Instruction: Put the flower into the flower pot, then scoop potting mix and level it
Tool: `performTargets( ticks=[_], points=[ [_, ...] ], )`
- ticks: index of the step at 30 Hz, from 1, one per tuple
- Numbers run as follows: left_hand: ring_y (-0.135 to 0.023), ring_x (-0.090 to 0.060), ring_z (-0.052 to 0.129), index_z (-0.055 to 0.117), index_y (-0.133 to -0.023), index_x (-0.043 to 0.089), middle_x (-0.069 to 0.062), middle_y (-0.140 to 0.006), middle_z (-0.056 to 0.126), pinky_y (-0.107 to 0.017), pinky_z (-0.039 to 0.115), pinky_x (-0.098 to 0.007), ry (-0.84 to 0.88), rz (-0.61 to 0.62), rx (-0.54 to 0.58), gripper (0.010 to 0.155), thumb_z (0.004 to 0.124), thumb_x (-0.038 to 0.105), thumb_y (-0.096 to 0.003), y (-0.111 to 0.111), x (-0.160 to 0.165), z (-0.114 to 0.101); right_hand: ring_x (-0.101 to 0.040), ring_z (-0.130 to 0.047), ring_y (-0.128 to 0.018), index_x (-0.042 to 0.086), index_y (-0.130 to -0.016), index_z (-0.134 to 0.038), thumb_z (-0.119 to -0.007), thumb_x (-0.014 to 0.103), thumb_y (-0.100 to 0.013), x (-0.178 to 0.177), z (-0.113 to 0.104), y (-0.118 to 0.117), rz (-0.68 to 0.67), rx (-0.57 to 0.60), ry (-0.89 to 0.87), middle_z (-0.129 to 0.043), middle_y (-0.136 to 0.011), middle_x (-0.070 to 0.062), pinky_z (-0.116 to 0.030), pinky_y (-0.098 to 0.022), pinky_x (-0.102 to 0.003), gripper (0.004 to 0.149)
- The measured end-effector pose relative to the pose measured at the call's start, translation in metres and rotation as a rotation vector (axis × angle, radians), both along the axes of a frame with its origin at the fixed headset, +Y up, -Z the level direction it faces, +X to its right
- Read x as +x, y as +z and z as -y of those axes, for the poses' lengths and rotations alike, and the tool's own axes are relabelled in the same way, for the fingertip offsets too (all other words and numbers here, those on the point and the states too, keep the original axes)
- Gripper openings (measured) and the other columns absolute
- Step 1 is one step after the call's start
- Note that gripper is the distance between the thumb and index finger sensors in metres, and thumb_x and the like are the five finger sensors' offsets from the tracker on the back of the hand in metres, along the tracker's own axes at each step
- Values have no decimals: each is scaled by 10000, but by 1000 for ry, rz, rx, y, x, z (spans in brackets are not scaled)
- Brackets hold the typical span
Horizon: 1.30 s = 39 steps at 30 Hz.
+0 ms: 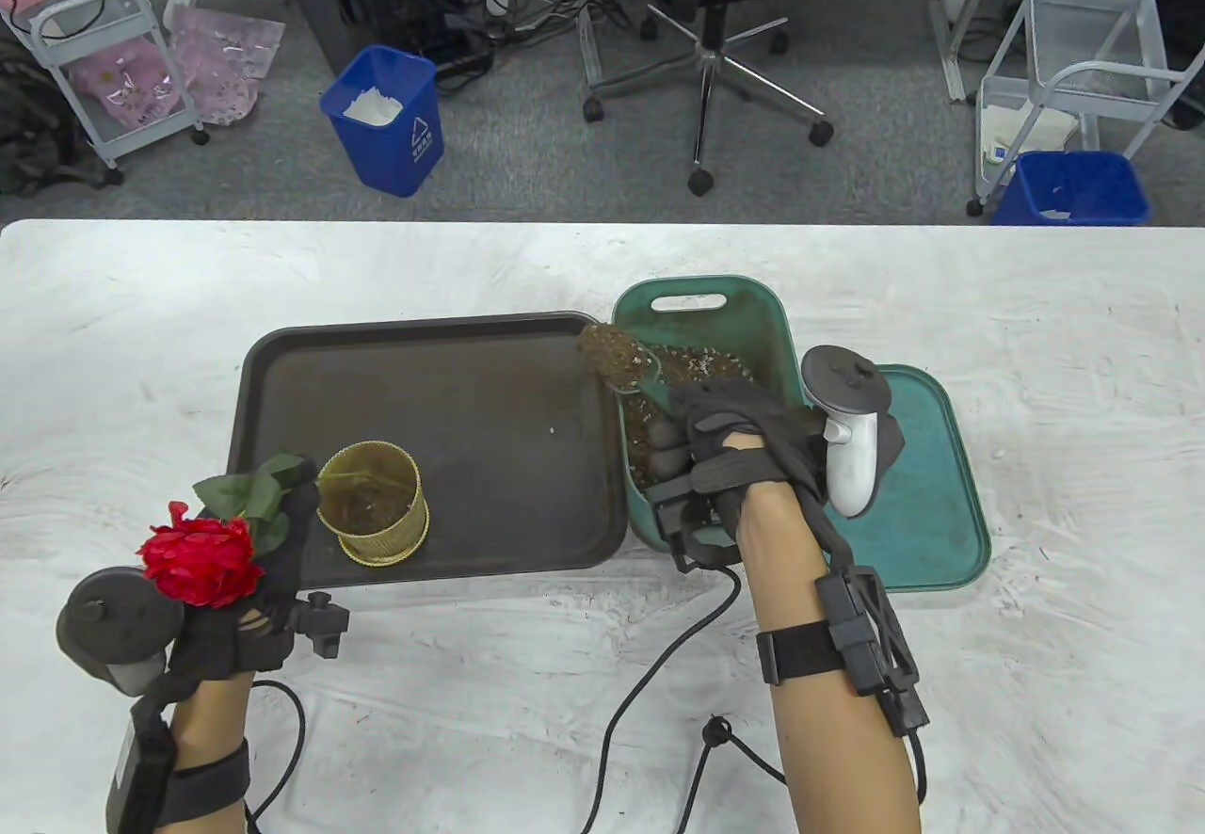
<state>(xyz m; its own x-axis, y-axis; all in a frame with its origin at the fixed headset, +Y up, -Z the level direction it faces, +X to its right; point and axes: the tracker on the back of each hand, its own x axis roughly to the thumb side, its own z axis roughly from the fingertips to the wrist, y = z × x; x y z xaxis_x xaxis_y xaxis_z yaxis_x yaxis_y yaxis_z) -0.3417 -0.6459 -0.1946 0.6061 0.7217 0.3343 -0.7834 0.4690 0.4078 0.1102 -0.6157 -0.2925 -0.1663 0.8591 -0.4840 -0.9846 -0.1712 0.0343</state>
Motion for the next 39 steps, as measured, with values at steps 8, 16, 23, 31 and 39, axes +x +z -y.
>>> performTargets(
  ticks=[8, 16, 23, 31, 39],
  points=[
    [-454, -292, 1052, 904, -800, 250, -3, -682, 996, -448, 864, -447, 0, 4, -1, 428, 852, 420, -410, 0, 1, 0, -246, -1088, -180, 1, -814, -775, -767, 335, -405, -47, -7, 9, -158, 43, -30, -1029, -498, -133, -965, -49, -352, 528],
    [-454, -291, 1051, 904, -799, 252, -3, -681, 997, -446, 865, -446, 1, 2, -2, 428, 852, 422, -409, 0, 2, 0, -249, -1090, -191, 1, -820, -768, -771, 337, -409, -105, 26, 24, -290, 18, -90, -1027, -508, -137, -968, -59, -353, 531],
    [-455, -291, 1052, 904, -799, 251, -4, -681, 997, -449, 864, -447, 2, 4, -1, 429, 851, 423, -410, 0, 2, 0, -254, -1090, -190, -4, -819, -767, -778, 336, -408, -148, 57, 36, -328, 33, -43, -1026, -506, -142, -968, -57, -357, 533],
    [-450, -285, 1053, 905, -794, 245, -4, -676, 997, -446, 867, -442, 25, -40, 13, 425, 851, 422, -412, 1, -6, 1, -255, -1092, -188, -2, -817, -772, -794, 343, -409, -172, 68, 53, -263, 191, 101, -1029, -502, -143, -969, -55, -358, 534],
    [-452, -285, 1052, 902, -796, 245, -3, -677, 995, -448, 866, -442, 31, -53, 17, 425, 848, 426, -415, 2, -7, 0, -259, -1091, -189, 2, -819, -774, -805, 347, -409, -189, 68, 63, -251, 300, 239, -1029, -504, -144, -967, -57, -362, 536]
  ],
)
